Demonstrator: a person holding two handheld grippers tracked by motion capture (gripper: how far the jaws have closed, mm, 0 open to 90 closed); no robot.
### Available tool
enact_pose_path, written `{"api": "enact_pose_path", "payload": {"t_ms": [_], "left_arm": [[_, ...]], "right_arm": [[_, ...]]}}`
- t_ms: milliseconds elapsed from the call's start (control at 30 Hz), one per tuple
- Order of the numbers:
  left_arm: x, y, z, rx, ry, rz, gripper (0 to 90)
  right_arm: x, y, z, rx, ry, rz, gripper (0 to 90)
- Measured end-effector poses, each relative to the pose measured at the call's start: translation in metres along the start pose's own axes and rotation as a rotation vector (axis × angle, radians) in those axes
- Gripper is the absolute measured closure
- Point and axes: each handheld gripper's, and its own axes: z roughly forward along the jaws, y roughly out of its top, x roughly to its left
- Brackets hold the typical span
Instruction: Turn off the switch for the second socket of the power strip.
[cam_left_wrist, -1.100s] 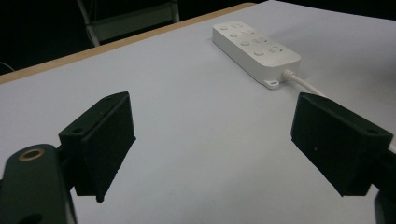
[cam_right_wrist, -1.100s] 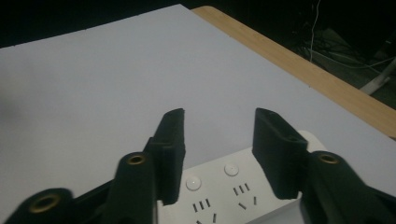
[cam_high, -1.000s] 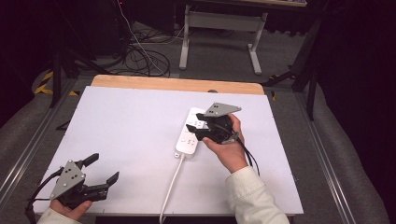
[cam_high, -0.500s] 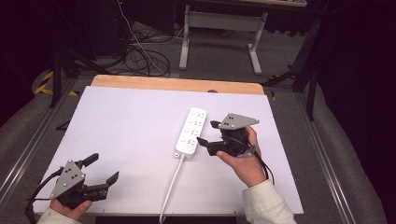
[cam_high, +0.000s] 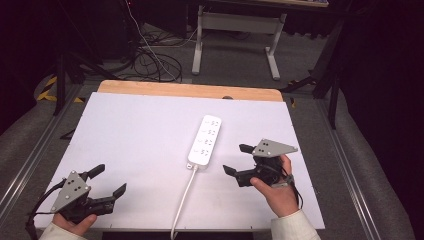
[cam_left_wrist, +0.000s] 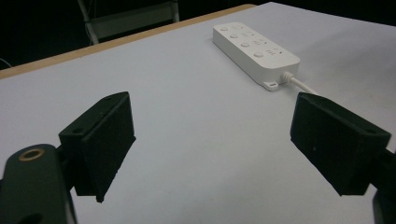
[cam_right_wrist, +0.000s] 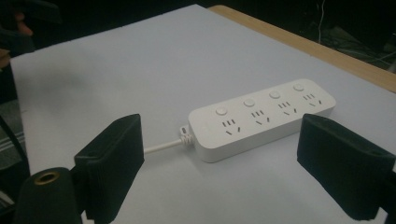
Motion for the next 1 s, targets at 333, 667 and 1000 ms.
{"api": "enact_pose_path", "payload": {"t_ms": [333,667,1000], "left_arm": [[0.000,0.001,-0.002,-0.003,0.007,0.030,14.1],[0.000,0.000,-0.003,0.000,0.002,0.012,13.9],[-0.002,-0.001,-0.004,0.015,-0.003,0.018,13.9]], "right_arm": [[0.000,-0.035,-0.012,-0.031,0.003,0.014,14.7],[0.002,-0.061,-0.012,-0.006,-0.002,0.012,13.6],[-0.005,-0.091,-0.010,0.028,-0.016,0.052,13.2]]}}
